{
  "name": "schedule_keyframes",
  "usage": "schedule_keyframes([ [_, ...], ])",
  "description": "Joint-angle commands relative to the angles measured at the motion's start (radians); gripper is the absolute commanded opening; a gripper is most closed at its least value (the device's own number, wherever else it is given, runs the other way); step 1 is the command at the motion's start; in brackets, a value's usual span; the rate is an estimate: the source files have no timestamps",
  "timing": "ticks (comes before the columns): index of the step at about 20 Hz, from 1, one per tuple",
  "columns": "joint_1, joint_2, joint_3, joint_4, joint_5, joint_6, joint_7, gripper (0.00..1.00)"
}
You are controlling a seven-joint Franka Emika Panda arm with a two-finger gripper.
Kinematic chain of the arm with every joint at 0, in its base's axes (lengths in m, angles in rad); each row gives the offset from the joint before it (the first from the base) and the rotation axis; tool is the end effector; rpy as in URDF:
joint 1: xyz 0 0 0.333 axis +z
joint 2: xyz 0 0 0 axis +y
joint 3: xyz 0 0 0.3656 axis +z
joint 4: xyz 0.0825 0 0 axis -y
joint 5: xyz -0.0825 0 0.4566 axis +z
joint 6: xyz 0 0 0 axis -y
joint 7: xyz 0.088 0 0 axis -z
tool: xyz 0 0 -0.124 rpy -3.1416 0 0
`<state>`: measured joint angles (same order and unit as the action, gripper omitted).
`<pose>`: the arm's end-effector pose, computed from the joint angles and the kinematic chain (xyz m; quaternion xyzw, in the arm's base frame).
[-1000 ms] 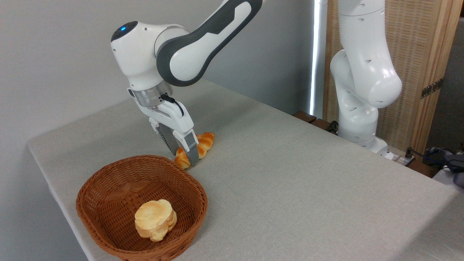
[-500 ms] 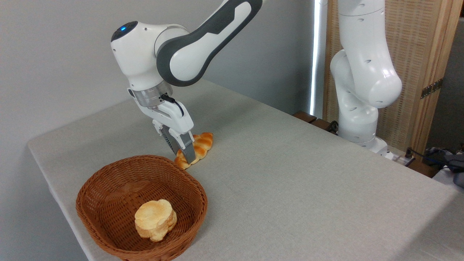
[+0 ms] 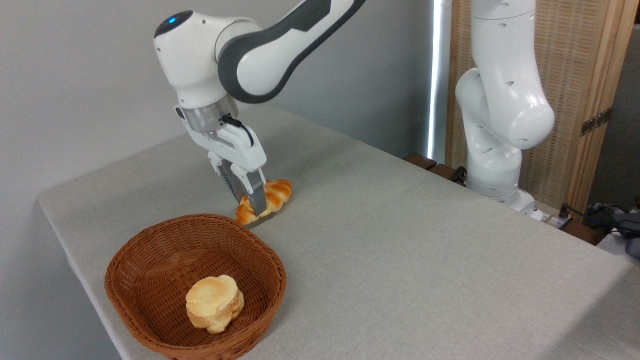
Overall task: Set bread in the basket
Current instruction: 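Lift the braided roll and carry it over the wicker basket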
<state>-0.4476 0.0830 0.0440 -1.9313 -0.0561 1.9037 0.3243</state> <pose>0.5811 -0.2541 0.4363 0.9365 -0.3454 -0.0561 0.0219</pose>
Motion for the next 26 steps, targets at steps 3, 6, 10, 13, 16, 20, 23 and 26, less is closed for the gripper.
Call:
schedule_keyframes([
  [3,-0.005,-0.063,0.005,0.005,0.001,-0.022,-0.001,0.54],
  [6,0.001,-0.066,0.017,0.044,-0.002,-0.009,0.001,0.55],
  [10,0.012,-0.065,0.062,0.089,-0.007,0.026,0.012,0.56],
  [13,0.012,-0.062,0.083,0.089,-0.005,0.125,0.036,0.59],
  [16,0.026,-0.054,0.1,0.089,0.004,0.221,0.036,0.63],
  [20,0.027,-0.037,0.119,0.087,-0.002,0.369,0.036,0.63],
  [23,0.052,-0.008,0.12,0.087,0.005,0.422,0.047,0.63],
  [26,0.063,0.015,0.123,0.087,0.006,0.439,0.099,0.63],
])
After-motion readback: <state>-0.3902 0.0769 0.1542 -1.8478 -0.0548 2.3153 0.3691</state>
